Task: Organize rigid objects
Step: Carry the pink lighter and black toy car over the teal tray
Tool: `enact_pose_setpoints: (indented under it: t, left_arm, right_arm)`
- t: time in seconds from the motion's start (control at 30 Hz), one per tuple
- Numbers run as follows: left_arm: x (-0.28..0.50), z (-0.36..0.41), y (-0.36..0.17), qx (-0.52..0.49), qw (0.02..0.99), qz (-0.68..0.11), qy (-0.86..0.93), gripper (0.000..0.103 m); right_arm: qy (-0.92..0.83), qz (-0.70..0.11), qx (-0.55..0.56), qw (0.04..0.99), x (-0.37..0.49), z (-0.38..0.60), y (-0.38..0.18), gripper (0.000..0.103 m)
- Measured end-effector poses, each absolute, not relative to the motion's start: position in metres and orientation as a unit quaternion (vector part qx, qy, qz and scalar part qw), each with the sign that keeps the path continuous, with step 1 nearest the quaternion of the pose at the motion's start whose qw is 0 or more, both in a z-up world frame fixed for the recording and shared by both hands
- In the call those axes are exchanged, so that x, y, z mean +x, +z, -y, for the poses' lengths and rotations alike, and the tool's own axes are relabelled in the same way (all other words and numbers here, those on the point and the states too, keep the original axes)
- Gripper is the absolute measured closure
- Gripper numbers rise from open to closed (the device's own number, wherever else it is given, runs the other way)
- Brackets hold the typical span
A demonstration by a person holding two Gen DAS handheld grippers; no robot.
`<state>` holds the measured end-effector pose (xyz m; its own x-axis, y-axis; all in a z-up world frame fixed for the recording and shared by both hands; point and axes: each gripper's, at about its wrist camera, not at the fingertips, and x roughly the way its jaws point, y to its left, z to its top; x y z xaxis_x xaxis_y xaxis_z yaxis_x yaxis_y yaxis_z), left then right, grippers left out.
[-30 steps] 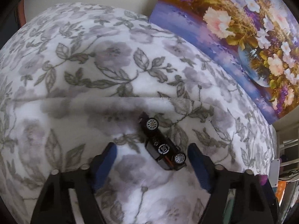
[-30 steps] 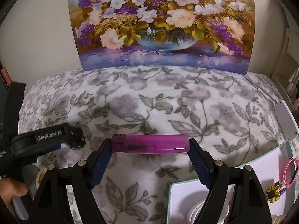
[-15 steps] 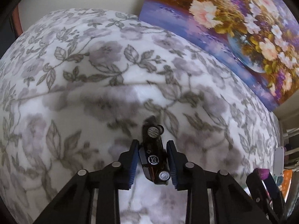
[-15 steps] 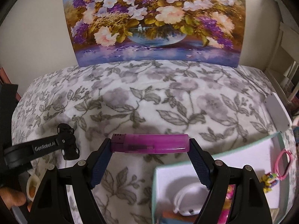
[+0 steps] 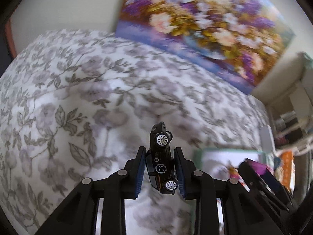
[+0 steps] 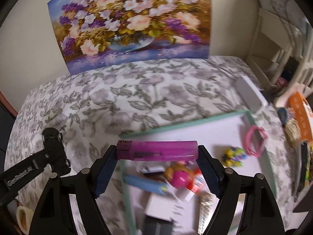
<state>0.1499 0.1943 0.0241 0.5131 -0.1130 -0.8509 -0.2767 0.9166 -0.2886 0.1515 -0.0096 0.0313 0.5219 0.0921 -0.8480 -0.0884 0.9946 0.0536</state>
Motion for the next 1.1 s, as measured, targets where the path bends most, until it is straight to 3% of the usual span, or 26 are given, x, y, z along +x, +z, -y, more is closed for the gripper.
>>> enact_pose_setpoints:
  t: [0.2, 1.1]
  left_arm:
    - [0.125, -0.154, 0.037, -0.183, 0.853, -0.489, 0.006, 0.072]
    - [0.126, -0.047, -0.022, -0.153, 0.804, -0.569, -0.076, 0.072]
  right_arm:
    - [0.019, -0.499, 0.02, 0.866, 0.125, 0.053, 0.029, 0.021]
    - [-0.022, -0.582, 0.059, 0.811, 0.101, 0.125, -0.025, 0.021]
